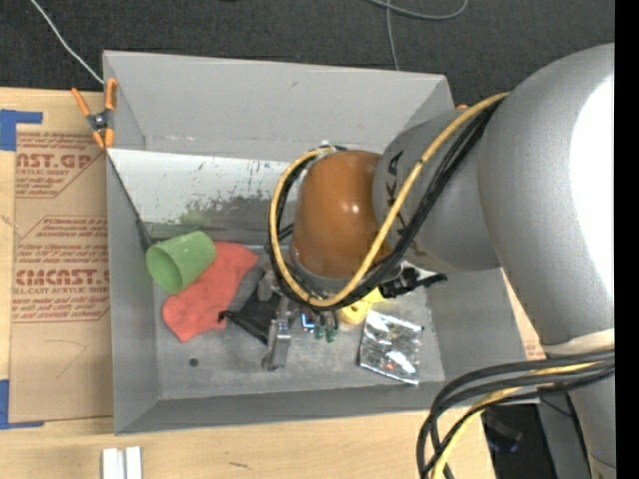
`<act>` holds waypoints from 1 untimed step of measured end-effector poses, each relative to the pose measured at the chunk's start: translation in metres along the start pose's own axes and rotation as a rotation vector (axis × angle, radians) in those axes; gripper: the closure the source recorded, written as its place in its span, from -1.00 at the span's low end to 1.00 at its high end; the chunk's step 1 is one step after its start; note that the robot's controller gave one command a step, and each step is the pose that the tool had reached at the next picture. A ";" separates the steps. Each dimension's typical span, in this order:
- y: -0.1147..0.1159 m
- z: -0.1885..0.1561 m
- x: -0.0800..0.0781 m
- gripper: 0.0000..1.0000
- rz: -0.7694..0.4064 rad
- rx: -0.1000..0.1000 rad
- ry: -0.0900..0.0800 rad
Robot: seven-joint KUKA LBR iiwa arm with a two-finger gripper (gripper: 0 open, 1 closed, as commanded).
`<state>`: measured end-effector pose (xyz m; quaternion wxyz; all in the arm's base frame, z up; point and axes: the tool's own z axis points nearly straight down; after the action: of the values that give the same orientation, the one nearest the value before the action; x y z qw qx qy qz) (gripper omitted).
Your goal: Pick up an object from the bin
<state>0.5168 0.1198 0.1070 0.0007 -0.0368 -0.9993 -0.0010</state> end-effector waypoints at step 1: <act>-0.015 0.037 -0.005 1.00 -0.311 0.000 0.006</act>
Offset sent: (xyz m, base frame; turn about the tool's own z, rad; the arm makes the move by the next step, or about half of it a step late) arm 0.0000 0.0000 0.0000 0.0000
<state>0.5203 0.1048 0.0699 0.0034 0.1182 -0.9930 -0.0013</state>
